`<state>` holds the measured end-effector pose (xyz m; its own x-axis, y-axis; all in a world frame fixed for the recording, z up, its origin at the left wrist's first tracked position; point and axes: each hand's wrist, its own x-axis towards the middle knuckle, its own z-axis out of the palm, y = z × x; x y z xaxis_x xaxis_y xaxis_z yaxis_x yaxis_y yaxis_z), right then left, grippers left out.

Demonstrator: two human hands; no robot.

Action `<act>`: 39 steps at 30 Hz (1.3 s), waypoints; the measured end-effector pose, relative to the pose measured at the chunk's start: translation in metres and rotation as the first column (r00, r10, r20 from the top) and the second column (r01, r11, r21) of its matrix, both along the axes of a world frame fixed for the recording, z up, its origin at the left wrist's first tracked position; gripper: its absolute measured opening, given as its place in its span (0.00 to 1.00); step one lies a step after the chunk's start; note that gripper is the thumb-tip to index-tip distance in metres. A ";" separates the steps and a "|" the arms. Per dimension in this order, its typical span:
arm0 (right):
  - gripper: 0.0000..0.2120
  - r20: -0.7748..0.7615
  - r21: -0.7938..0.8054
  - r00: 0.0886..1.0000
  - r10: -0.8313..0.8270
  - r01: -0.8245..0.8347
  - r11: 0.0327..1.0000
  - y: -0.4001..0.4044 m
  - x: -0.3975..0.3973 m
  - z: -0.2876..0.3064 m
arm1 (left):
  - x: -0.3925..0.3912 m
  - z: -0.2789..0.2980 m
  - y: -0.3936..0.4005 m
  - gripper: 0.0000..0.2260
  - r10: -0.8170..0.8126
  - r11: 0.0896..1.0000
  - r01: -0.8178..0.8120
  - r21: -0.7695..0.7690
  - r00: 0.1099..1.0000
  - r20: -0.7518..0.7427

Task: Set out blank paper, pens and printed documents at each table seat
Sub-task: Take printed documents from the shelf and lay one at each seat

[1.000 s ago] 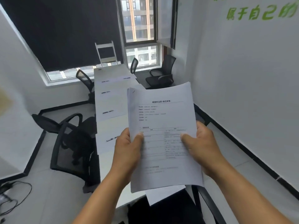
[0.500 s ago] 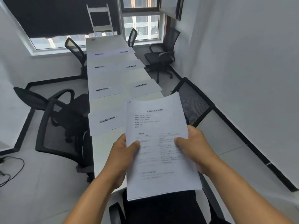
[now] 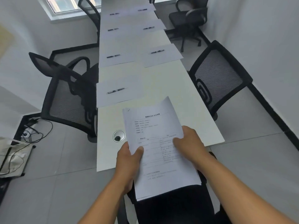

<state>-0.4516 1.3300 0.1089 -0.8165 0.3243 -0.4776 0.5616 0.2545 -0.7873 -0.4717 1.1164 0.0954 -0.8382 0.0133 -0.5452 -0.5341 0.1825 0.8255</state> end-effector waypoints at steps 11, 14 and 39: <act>0.11 -0.021 0.097 0.998 -0.063 0.065 0.993 0.015 -0.014 -0.060 | -0.006 -0.053 0.003 0.08 0.138 0.990 -0.140 0.011 0.986 0.089; 0.09 -0.020 0.095 0.998 -0.063 0.065 0.993 0.014 -0.018 -0.066 | -0.008 -0.058 0.003 0.10 0.150 0.988 -0.153 0.018 0.984 0.100; 0.08 -0.049 0.055 0.997 -0.064 0.067 0.996 0.035 -0.031 -0.095 | -0.031 -0.086 -0.008 0.09 0.144 0.976 -0.164 0.142 0.979 0.143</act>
<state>-0.4829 1.3653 0.0144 -0.8139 0.4032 -0.4183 0.5410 0.2636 -0.7987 -0.5027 1.1088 0.0099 -0.7577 -0.0187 -0.6524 -0.6517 -0.0329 0.7578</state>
